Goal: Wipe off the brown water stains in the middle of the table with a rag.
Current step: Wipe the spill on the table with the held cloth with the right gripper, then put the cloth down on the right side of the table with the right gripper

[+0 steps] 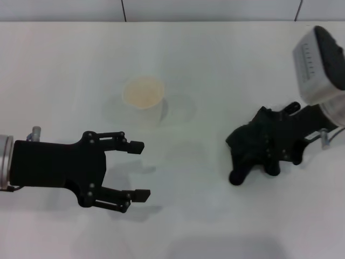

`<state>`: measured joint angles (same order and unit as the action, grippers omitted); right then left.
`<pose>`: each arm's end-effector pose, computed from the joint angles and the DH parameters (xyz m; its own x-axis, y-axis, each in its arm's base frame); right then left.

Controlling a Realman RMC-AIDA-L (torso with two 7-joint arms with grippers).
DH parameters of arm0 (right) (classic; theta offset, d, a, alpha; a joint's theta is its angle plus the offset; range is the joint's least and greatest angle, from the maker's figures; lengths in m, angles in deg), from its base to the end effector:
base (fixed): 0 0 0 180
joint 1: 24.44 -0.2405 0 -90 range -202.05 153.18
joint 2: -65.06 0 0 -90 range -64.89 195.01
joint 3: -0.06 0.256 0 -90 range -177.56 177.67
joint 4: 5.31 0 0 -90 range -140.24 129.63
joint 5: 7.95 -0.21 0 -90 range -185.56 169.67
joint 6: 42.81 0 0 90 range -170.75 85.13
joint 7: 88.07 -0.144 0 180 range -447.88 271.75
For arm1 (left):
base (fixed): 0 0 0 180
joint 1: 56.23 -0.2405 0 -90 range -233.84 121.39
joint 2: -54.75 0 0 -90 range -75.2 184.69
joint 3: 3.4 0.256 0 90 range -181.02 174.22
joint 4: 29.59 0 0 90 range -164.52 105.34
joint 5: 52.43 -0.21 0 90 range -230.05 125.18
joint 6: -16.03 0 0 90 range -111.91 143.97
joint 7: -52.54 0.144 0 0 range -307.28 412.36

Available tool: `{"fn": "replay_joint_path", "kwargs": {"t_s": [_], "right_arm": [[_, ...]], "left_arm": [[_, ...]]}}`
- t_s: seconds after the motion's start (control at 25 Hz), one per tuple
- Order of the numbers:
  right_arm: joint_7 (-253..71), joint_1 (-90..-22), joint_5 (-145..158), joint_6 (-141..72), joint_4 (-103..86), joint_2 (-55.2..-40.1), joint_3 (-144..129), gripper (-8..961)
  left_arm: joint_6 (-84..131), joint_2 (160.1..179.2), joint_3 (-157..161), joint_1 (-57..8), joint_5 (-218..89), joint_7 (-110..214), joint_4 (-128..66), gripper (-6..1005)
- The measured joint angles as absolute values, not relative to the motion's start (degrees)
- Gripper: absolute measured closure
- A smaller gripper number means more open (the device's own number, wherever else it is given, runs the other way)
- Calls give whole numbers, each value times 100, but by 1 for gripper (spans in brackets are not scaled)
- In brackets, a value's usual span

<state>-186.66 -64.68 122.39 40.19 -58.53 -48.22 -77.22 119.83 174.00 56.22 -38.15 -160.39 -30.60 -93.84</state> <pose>0.2079 0.3695 -0.0158 0.9663 -0.1003 0.2372 -0.0835 -0.9933 -0.0800 -0.2291 0.2721 0.0206 0.9197 0.1292 0.3708 0.1418 -0.9899 -0.0069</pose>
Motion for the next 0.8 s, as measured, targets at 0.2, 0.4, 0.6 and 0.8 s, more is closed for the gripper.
{"fn": "replay_joint_path", "kwargs": {"t_s": [0.2, 0.4, 0.6, 0.8], "right_arm": [[-18412, -6201, 12284, 4299, -6045, -4832, -7293, 844], [-18448, -6085, 12246, 4541, -6233, -4904, -7177, 840], [-18569, -6093, 12249, 4686, -6266, -4969, -6917, 836], [-18491, -5888, 12130, 4702, -6530, -5003, -6896, 716]], "left_arm": [[11938, 17401, 5635, -3812, -15939, -3060, -9379, 111], [11888, 17401, 5636, -3812, -15916, -3063, -9372, 111], [11877, 17401, 5637, -3817, -15885, -3033, -9321, 111], [11877, 17398, 5628, -3842, -15852, -3014, -9263, 111]]}}
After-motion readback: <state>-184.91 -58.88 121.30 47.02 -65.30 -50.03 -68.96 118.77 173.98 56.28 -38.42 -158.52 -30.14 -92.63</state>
